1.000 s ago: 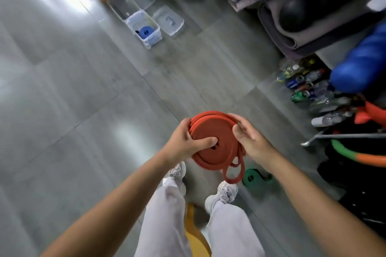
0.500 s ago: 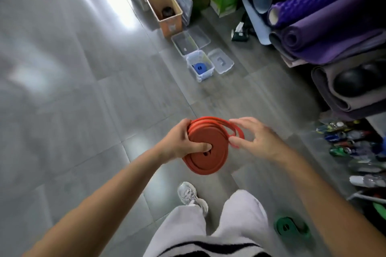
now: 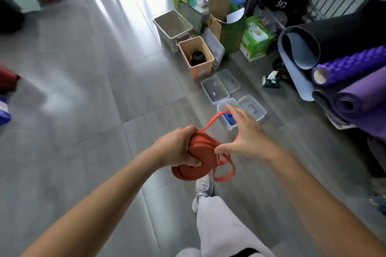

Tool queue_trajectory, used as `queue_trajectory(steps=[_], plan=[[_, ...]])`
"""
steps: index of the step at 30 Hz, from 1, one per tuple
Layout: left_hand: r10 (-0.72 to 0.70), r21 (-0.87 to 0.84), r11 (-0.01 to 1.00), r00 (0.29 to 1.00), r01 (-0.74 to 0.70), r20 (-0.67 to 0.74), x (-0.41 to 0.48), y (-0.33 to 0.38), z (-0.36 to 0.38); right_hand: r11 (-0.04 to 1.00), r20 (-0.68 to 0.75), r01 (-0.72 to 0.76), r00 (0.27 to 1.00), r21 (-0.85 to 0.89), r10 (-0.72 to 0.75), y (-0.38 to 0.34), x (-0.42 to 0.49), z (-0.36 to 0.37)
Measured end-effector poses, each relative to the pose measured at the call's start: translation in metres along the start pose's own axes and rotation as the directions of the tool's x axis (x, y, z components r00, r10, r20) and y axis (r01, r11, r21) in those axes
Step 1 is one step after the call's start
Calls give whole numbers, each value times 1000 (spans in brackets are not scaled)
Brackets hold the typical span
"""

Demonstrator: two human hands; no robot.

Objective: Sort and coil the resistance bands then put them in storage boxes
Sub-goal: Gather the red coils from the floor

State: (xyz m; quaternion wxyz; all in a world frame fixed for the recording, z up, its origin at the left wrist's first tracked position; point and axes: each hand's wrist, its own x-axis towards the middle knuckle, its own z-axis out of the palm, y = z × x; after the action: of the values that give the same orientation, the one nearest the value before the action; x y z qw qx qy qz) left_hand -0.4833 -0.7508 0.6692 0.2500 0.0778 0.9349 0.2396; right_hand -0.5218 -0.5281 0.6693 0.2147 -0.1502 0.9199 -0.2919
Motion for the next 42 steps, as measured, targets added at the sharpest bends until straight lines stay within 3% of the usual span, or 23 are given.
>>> queue_trajectory(steps=[3,7,9,11,15,21,26,29,33,37,42], plan=[[-43,40,998,998,44,-41,45,-41,-58,1000,31,18,999,-19,-17,-23,74,-16],[-31,116,992,996,41,-87,101,-89,-132,982,129,150,982,-118,-135,-70,176,-23],[-1,85,996,996,8,-84,132,-115,-170,986,182,165,971,-28,-158,-94,231,-23],[27,-8,1000,997,-28,-76,165,-143,-209,988,235,92,965,122,-119,-111,286,-25],[109,-159,980,991,-121,-79,228,-203,-291,934,187,-33,982,356,-36,-130,386,-29],[127,-351,928,992,-123,-11,326,-290,-417,672,96,-155,988,724,124,-185,514,-31],[143,-450,886,989,-109,42,415,-336,-490,493,-22,-115,965,862,263,-221,623,-40],[145,-476,874,987,-92,76,483,-369,-526,377,35,-132,967,917,254,-221,701,-48],[140,-489,869,984,-67,113,588,-407,-579,49,140,-157,959,986,246,-209,815,-54],[68,-528,849,985,27,159,678,-438,-632,-156,178,-145,959,977,223,-210,923,-71],[-14,-570,806,969,157,247,774,-476,-683,-176,177,-131,943,976,282,-212,1030,-94]])
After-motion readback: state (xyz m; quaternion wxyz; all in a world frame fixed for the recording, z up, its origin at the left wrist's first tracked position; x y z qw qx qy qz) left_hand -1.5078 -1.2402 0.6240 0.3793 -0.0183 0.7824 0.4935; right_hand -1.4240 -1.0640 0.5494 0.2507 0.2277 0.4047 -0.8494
